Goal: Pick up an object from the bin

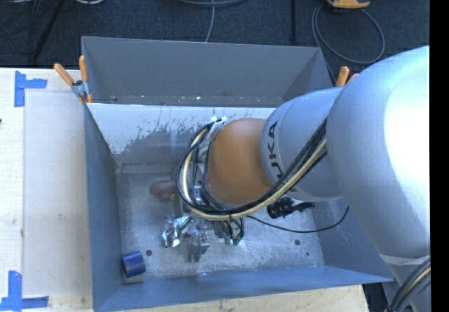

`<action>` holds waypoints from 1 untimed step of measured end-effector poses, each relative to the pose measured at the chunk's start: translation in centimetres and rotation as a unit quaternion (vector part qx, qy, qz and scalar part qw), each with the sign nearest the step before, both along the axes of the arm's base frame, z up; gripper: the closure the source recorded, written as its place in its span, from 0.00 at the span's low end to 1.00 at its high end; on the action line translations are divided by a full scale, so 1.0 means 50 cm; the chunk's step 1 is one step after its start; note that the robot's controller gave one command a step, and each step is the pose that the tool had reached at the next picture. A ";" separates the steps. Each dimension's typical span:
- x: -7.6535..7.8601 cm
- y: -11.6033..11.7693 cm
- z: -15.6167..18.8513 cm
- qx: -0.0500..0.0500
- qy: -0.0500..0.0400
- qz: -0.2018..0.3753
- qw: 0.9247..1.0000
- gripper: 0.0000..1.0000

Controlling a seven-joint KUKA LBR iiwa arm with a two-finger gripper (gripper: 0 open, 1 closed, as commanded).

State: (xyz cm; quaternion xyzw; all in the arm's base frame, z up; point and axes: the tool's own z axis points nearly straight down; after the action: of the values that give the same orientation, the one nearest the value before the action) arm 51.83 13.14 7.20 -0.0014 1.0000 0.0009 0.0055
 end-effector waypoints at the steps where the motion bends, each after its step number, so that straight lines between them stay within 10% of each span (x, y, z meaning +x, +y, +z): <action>1: -0.003 0.002 0.002 0.000 0.007 0.000 1.000 1.00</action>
Offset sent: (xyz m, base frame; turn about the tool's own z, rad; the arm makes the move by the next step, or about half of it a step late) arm 0.0000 0.0000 0.0000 0.0000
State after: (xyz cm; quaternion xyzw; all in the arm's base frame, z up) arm 51.65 13.25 7.29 -0.0012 1.0000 0.0013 -0.0011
